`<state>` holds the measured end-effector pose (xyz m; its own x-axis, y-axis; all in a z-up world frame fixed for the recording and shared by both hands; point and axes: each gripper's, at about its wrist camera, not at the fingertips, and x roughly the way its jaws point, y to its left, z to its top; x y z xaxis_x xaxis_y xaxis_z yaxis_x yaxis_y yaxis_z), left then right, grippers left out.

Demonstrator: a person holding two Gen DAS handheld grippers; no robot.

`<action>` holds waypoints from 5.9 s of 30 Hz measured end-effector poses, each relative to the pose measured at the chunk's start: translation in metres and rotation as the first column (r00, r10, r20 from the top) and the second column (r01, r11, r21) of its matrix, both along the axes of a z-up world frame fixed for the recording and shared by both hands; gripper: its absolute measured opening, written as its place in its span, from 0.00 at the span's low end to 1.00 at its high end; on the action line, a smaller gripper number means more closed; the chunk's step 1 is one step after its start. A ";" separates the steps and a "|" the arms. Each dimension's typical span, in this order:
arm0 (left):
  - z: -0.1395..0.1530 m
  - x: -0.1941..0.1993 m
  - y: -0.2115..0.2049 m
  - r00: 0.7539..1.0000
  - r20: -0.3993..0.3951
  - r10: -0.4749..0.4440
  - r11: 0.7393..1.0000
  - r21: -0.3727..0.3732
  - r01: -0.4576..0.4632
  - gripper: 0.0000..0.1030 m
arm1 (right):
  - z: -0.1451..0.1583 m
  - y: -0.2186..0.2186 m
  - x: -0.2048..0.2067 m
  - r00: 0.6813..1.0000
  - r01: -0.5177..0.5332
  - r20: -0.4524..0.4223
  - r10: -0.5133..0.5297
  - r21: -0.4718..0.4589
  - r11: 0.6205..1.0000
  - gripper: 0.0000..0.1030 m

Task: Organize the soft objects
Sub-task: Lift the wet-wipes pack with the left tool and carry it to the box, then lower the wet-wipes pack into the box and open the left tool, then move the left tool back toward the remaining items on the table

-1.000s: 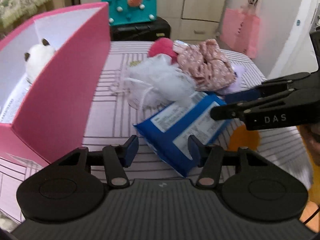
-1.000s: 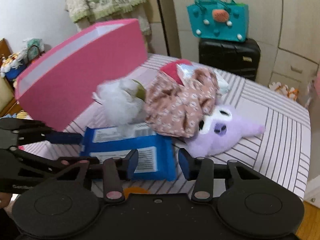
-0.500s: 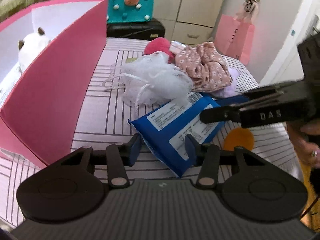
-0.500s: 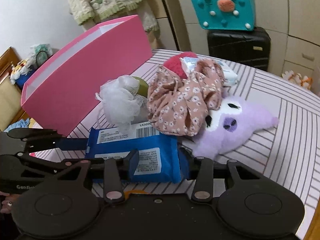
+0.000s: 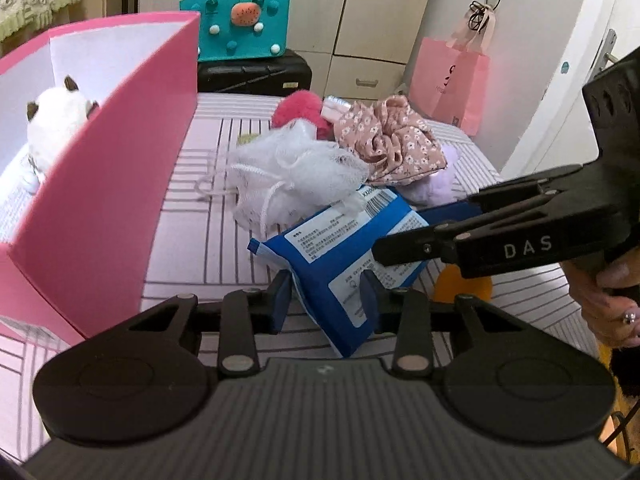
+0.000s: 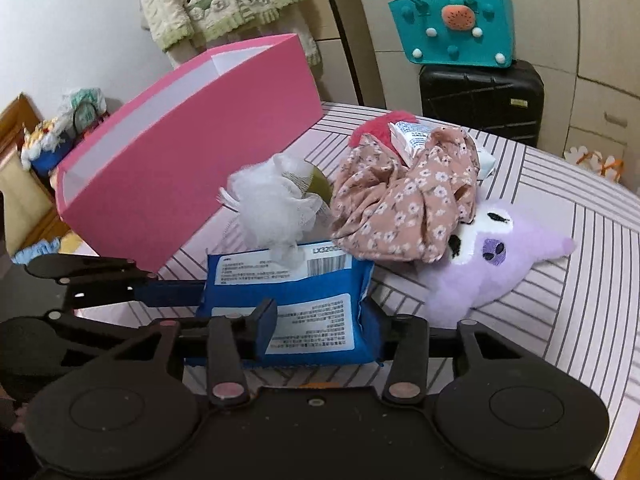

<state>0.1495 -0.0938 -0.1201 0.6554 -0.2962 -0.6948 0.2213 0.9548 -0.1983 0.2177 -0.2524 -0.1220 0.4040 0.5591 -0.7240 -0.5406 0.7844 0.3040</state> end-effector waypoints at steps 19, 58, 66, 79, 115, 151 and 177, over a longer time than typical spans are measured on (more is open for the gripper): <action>0.046 -0.011 0.032 0.987 -0.013 -0.161 0.984 -0.073 0.160 0.36 | 0.045 0.009 -0.044 0.999 0.045 -0.030 -0.045 0.019 0.999 0.61; 0.140 -0.078 0.112 0.958 0.118 -0.261 0.965 0.023 0.260 0.36 | 0.145 0.080 -0.121 0.988 -0.077 0.139 0.073 0.024 0.997 0.40; 0.147 -0.054 0.166 0.979 0.183 -0.090 0.994 -0.043 0.100 0.36 | 0.159 0.137 -0.085 0.974 -0.113 0.201 0.105 0.030 0.993 0.40; 0.126 0.011 0.214 0.992 0.115 0.054 0.998 -0.030 -0.051 0.36 | 0.122 0.200 -0.017 0.976 -0.113 0.188 0.111 0.000 0.994 0.40; 0.117 0.020 0.209 0.997 0.035 -0.064 0.994 0.087 0.061 0.58 | 0.111 0.200 -0.006 0.987 -0.090 0.119 0.104 -0.117 0.989 0.45; 0.186 -0.078 0.094 0.909 0.040 -0.414 0.900 0.170 0.402 0.59 | 0.143 0.022 -0.145 0.988 0.002 0.158 0.002 -0.024 1.000 0.54; 0.104 -0.020 0.001 0.898 0.003 -0.440 0.875 0.224 0.428 0.59 | 0.021 -0.028 -0.109 0.971 0.115 0.222 -0.093 -0.085 0.990 0.72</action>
<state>0.1299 -0.0926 -0.0164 0.5321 -0.4084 -0.7417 0.6275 0.7783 0.0217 0.1084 -0.2805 -0.1013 0.6095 0.4370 -0.6615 -0.4989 0.8598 0.1084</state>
